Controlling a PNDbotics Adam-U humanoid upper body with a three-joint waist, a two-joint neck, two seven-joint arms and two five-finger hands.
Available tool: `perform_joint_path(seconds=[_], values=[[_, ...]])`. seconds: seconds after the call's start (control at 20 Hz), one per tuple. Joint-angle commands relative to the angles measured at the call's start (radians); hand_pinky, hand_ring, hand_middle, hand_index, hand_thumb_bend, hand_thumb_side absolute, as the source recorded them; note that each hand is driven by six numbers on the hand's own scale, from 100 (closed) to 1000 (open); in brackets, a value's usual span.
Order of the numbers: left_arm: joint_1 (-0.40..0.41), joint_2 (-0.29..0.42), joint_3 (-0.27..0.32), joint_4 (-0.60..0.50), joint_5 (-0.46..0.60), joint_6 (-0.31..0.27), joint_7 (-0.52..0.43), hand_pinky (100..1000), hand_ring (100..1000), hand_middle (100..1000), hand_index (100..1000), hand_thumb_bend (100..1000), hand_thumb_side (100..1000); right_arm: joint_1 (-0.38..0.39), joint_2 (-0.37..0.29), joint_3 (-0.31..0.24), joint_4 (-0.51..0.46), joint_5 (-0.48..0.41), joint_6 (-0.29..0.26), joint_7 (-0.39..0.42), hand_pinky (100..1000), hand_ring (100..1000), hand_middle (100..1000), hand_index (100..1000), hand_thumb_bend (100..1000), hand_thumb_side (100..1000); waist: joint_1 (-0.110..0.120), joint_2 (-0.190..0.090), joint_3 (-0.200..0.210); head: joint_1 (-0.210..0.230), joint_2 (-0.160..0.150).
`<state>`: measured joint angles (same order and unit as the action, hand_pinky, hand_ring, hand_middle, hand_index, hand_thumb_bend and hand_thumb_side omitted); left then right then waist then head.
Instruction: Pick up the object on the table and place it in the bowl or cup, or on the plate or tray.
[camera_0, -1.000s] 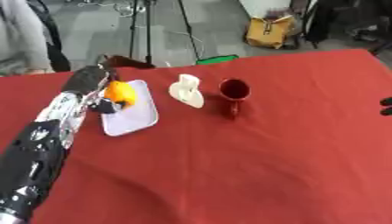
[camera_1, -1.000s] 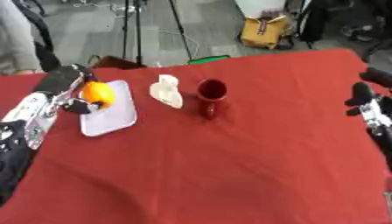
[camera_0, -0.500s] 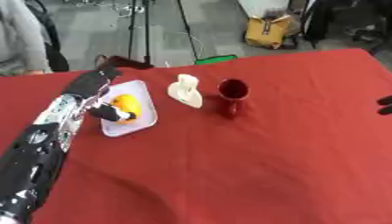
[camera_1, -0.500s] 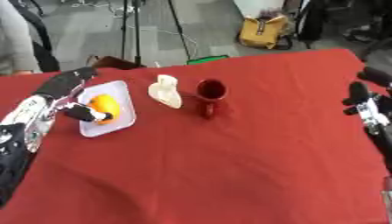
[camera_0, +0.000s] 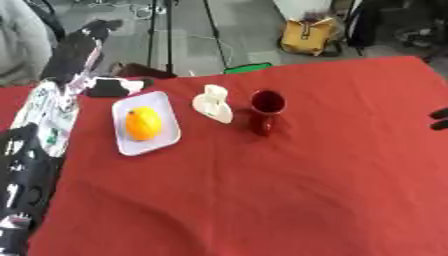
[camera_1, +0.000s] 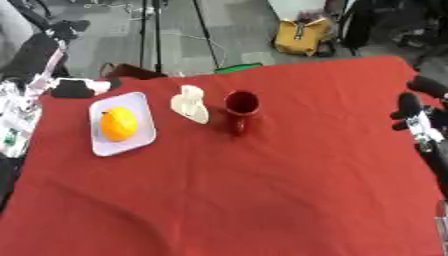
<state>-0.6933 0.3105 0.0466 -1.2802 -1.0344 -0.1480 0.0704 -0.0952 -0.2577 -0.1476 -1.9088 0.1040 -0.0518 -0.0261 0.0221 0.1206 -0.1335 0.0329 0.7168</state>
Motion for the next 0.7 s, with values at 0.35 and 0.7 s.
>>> perform_joint_path(seconds=[0.35,0.7], values=[[0.022,0.016,-0.022,-0.112,0.167,0.046,0.001,748,771,790,949,690,540,-0.007,-0.012,-0.008,-0.010,-0.008,-0.002,-0.004,517,572,800,866,535,703,-0.006,-0.019,0.004,-0.004,-0.007],[0.031,0.036,-0.040,-0.148,0.295,0.058,-0.031,749,771,790,950,685,543,-0.009,-0.013,-0.007,-0.011,-0.004,-0.003,-0.003,517,571,799,866,543,701,-0.004,-0.010,0.005,-0.005,-0.001]])
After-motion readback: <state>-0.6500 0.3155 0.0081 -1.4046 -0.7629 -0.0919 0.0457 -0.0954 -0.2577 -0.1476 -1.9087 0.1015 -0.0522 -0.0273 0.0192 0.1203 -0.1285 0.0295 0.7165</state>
